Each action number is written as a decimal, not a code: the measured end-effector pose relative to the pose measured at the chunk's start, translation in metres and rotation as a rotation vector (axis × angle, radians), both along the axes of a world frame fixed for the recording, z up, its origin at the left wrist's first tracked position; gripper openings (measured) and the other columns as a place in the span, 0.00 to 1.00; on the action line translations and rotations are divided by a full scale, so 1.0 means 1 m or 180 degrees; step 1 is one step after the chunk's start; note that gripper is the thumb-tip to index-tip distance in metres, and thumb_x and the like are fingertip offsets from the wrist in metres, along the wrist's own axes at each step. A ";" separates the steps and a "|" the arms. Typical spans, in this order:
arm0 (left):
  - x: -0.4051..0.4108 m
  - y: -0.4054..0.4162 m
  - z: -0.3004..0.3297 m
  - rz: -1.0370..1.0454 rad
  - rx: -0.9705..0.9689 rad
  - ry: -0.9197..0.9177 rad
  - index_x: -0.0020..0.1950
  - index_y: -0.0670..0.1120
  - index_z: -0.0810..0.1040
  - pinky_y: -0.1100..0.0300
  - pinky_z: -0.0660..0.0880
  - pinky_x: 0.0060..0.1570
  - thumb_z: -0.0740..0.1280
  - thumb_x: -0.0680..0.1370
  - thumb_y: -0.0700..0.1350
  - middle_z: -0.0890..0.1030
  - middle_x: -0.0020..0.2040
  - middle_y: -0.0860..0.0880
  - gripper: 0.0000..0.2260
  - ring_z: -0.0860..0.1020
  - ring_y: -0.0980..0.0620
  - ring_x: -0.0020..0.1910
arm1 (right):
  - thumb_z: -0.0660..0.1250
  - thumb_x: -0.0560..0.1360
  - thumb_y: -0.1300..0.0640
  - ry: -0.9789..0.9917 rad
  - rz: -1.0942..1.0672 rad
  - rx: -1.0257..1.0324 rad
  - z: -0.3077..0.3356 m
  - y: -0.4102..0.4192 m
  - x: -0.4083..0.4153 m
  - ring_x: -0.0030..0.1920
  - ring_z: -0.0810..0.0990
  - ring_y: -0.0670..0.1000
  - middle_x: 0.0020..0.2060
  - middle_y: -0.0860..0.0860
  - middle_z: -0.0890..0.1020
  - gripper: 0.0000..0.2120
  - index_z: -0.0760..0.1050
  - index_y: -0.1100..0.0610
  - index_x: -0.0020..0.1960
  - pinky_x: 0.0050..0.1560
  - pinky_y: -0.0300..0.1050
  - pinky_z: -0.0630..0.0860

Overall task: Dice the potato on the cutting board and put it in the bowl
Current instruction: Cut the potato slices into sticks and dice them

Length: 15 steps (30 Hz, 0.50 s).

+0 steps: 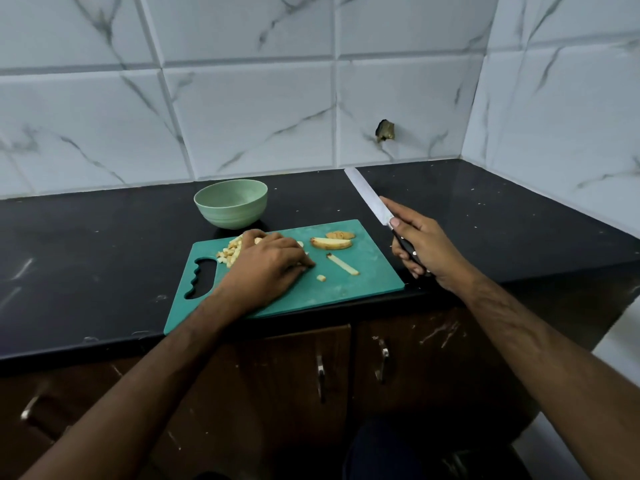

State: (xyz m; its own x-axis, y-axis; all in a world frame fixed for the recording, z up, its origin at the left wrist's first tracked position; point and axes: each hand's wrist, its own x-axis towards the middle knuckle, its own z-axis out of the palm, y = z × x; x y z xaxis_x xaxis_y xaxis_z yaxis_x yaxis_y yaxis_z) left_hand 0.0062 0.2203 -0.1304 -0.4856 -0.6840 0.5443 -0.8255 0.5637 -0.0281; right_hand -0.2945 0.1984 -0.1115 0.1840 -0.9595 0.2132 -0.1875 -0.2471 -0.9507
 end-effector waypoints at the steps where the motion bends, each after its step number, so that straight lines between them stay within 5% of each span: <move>1: 0.001 -0.002 0.001 0.0087 -0.0051 0.0024 0.52 0.59 0.84 0.48 0.62 0.58 0.65 0.79 0.54 0.83 0.51 0.59 0.08 0.78 0.54 0.55 | 0.57 0.87 0.55 -0.0017 -0.0005 -0.0005 -0.001 0.000 0.000 0.20 0.62 0.49 0.26 0.53 0.69 0.21 0.69 0.37 0.75 0.20 0.38 0.65; 9: -0.010 -0.001 0.005 -0.0693 0.0300 -0.0100 0.54 0.57 0.81 0.53 0.63 0.59 0.63 0.81 0.59 0.80 0.54 0.60 0.10 0.75 0.60 0.57 | 0.57 0.87 0.56 0.0017 -0.0021 -0.0044 -0.003 -0.003 0.002 0.20 0.62 0.49 0.26 0.53 0.69 0.21 0.69 0.37 0.75 0.20 0.38 0.65; 15: -0.011 -0.014 0.009 0.0225 -0.0241 -0.0209 0.49 0.54 0.81 0.47 0.63 0.55 0.71 0.76 0.50 0.79 0.49 0.54 0.03 0.76 0.48 0.53 | 0.57 0.86 0.56 0.0065 -0.0041 -0.0053 -0.006 -0.005 0.003 0.20 0.63 0.48 0.26 0.53 0.70 0.21 0.69 0.37 0.75 0.20 0.38 0.66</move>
State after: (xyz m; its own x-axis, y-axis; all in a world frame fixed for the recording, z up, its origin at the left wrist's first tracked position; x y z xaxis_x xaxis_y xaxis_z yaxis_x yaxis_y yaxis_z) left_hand -0.0053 0.2062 -0.1217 -0.4740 -0.6760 0.5643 -0.8581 0.4984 -0.1238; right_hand -0.2916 0.1938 -0.1174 0.1762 -0.9582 0.2253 -0.2100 -0.2602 -0.9424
